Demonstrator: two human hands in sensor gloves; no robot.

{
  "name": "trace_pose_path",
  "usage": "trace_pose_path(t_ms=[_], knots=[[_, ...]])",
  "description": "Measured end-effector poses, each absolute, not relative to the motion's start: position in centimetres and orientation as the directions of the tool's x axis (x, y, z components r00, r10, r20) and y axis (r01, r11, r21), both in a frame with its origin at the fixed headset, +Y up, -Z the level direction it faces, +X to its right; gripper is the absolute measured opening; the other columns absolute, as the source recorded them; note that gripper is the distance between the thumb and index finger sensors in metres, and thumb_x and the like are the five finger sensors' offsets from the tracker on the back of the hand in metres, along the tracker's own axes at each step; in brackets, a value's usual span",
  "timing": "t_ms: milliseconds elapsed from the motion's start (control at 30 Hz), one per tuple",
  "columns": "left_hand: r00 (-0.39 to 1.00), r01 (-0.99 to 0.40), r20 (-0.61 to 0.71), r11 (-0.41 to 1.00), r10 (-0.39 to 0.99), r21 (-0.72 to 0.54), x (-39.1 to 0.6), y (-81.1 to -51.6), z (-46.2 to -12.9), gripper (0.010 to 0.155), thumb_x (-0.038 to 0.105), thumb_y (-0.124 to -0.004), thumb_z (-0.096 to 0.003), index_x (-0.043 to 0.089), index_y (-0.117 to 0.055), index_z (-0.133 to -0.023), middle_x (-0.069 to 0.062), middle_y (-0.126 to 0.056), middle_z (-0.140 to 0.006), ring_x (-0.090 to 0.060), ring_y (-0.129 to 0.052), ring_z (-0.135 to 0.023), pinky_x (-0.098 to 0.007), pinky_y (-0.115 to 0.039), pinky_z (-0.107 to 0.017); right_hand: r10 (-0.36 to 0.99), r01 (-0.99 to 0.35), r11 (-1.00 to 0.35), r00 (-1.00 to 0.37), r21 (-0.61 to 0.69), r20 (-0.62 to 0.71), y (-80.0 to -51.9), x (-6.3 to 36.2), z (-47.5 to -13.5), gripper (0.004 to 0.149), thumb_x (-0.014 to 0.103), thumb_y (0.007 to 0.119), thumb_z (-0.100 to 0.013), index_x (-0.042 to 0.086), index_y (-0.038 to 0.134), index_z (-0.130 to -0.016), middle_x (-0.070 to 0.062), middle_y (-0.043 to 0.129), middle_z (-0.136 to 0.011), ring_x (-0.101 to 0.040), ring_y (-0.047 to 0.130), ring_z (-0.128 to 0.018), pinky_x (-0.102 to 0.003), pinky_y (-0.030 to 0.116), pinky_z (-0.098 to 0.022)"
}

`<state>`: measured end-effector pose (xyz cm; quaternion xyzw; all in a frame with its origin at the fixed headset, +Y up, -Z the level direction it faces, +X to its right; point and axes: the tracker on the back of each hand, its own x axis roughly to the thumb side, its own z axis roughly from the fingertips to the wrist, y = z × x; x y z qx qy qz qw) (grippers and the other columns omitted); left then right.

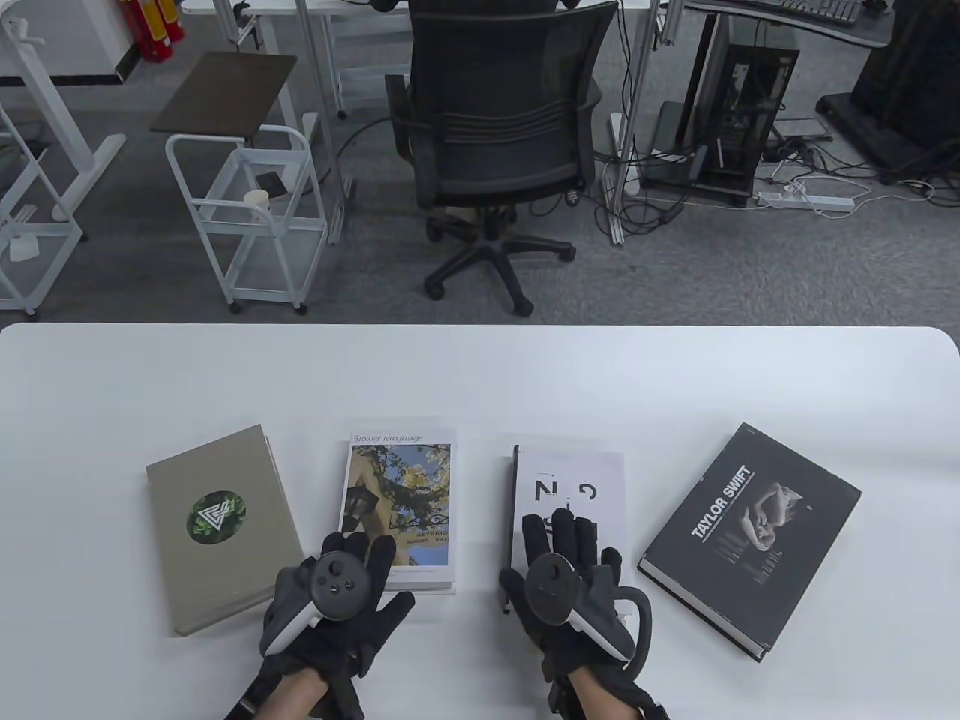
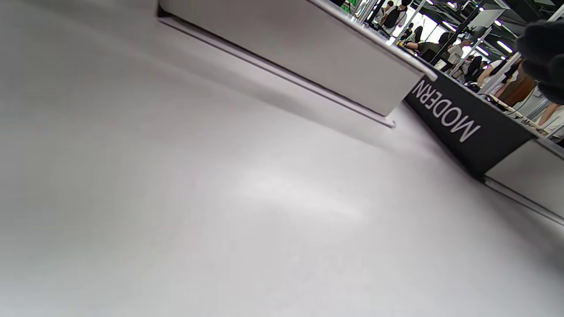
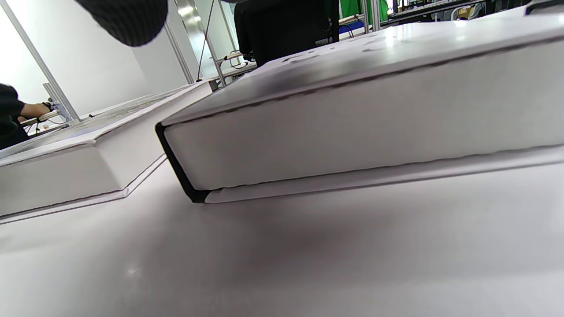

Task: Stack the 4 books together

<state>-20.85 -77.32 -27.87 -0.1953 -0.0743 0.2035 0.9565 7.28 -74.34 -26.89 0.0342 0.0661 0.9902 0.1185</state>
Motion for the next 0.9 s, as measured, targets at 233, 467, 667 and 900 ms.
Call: trace_pose_path(t_ms=[233, 467, 667, 900], knots=[[0.921, -0.344, 0.022, 0.841, 0.388, -0.417, -21.25, -77.81, -27.97, 0.076, 0.064, -0.052, -0.0478, 0.039, -0.012, -0.108, -0.001, 0.001, -0.111, -0.031, 0.009, -0.103, -0.060, -0.002, -0.071, 0.248, -0.236, -0.959, -0.966, 0.155, 0.069, -74.54, 6.99, -26.86, 0.074, 0.060, 0.054, -0.064, 0.023, 0.018, -0.118, -0.019, 0.017, -0.120, -0.046, 0.021, -0.110, -0.073, 0.033, -0.078], [0.933, -0.321, 0.017, 0.852, 0.360, -0.413, -21.11, -77.83, -27.92, 0.076, 0.064, -0.052, -0.0478, 0.038, -0.012, -0.108, 0.000, 0.003, -0.110, -0.030, 0.011, -0.102, -0.060, -0.001, -0.070, 0.245, -0.230, -0.961, -0.966, 0.153, 0.084, -74.59, 6.76, -26.81, 0.075, 0.060, 0.054, -0.064, 0.022, 0.019, -0.118, -0.020, 0.019, -0.120, -0.047, 0.022, -0.109, -0.072, 0.034, -0.077], [0.938, -0.310, 0.030, 0.875, 0.345, -0.373, -20.84, -77.30, -28.06, 0.077, 0.064, -0.052, -0.0479, 0.039, -0.011, -0.107, 0.001, 0.007, -0.109, -0.029, 0.014, -0.101, -0.060, 0.000, -0.070, 0.246, -0.231, -0.961, -0.966, 0.154, 0.084, -74.61, 6.71, -26.80, 0.075, 0.060, 0.054, -0.064, 0.022, 0.019, -0.118, -0.020, 0.019, -0.120, -0.047, 0.022, -0.109, -0.072, 0.034, -0.077], [0.944, -0.301, 0.015, 0.877, 0.330, -0.376, -20.95, -77.48, -28.25, 0.076, 0.064, -0.052, -0.0479, 0.041, -0.011, -0.107, 0.002, 0.006, -0.109, -0.029, 0.014, -0.101, -0.060, 0.000, -0.070, 0.244, -0.229, -0.961, -0.966, 0.157, 0.086, -74.64, 6.60, -26.76, 0.075, 0.060, 0.054, -0.064, 0.022, 0.019, -0.118, -0.020, 0.019, -0.120, -0.047, 0.022, -0.109, -0.073, 0.035, -0.077]])
